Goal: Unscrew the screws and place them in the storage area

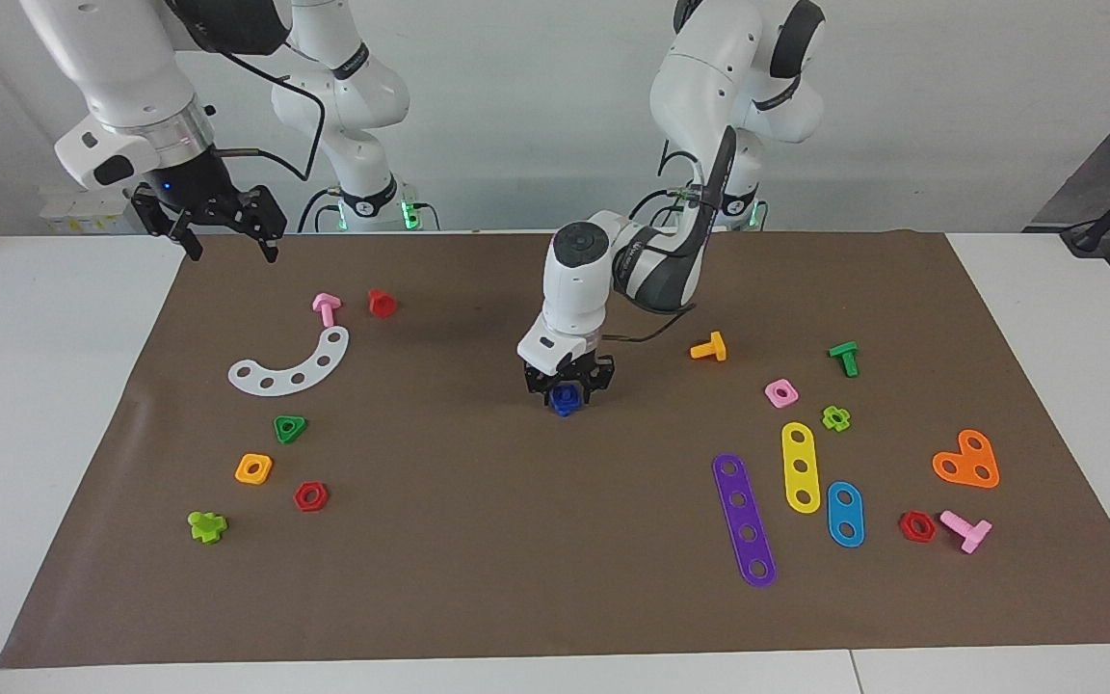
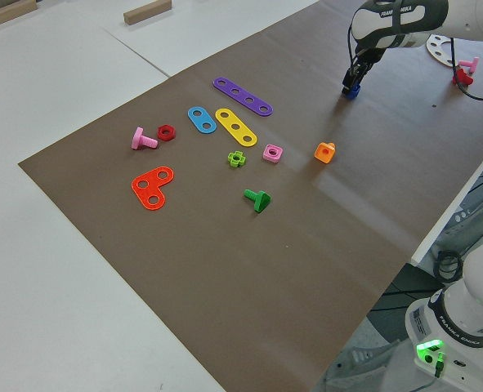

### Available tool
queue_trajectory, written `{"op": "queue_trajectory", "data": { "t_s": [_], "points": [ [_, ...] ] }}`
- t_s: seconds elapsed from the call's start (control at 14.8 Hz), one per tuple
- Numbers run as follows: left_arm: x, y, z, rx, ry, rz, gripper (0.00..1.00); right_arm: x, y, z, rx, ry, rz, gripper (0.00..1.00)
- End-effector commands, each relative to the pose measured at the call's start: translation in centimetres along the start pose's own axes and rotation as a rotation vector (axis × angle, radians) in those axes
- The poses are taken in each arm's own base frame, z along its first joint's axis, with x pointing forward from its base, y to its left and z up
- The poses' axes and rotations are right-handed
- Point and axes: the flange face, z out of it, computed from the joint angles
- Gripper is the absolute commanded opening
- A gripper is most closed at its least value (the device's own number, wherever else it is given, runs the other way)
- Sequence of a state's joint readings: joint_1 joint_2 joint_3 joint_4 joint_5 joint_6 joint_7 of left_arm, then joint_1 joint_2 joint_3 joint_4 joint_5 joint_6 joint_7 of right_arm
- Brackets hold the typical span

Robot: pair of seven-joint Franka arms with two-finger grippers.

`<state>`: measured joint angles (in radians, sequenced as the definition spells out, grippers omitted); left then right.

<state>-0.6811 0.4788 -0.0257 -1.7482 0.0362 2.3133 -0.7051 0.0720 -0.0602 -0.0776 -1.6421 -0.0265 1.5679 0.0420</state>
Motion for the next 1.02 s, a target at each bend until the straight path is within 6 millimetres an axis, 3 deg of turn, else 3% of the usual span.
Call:
{"op": "queue_trajectory", "data": {
  "t_s": [0.0, 0.95],
  "points": [
    [-0.51, -0.15, -0.29, 0.016, 0.017, 0.006, 0.66, -0.55, 0.22, -0.39, 0.005, -0.005, -0.020, 1.00],
    [-0.32, -0.53, -0.18, 0.022, 0.014, 0.010, 0.46, -0.55, 0.22, -0.39, 0.005, -0.005, -0.020, 1.00]
  ]
}}
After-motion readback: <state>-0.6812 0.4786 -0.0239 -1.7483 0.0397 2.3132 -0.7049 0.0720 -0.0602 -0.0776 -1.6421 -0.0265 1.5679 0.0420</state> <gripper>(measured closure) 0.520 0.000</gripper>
